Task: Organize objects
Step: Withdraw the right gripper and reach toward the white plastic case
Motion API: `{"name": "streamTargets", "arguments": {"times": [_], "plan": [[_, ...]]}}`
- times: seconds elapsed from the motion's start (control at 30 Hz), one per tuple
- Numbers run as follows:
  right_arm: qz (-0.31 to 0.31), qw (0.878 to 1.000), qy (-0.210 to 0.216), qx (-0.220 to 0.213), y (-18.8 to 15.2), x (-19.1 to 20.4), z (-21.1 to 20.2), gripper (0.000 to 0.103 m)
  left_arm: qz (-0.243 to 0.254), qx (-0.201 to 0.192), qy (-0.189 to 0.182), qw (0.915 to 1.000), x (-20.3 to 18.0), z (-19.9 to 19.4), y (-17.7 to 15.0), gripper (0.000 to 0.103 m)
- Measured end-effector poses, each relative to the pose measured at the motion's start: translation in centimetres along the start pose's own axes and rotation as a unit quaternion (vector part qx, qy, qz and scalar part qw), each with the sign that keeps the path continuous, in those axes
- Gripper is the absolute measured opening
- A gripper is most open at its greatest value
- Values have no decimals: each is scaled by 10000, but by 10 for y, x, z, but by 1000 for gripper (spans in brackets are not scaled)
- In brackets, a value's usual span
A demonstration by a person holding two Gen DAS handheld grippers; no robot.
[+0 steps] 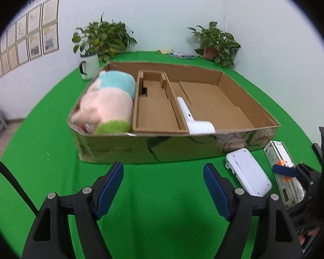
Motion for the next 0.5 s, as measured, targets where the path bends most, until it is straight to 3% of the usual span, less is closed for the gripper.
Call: {"name": "streamTargets", "arguments": {"times": [0.17, 0.3, 0.43, 0.5], "plan": [[-126, 9991, -293, 274, -4, 21, 18, 98, -63, 170, -63, 9998, -7, 12, -8, 76], [36, 9965, -670, 508, -10, 13, 29, 66, 4, 270, -114, 9996, -13, 13, -16, 76], [94, 9975, -432, 557, -31, 30, 15, 66, -282, 648, -561, 9959, -16, 16, -33, 76], [113, 9981, -186, 577, -42, 45, 2, 71, -464, 863, -810, 9919, -18, 20, -43, 76]]}}
Point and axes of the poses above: each gripper's, at about its wrist camera, not at the fingertips, and z roughly the way its jaws point, x to its left, y to its top, the point moved 6 cm from there along z, roughly the way its jaws point, and after that the axes turned 13 degrees about -y, right-handed, at the moved point
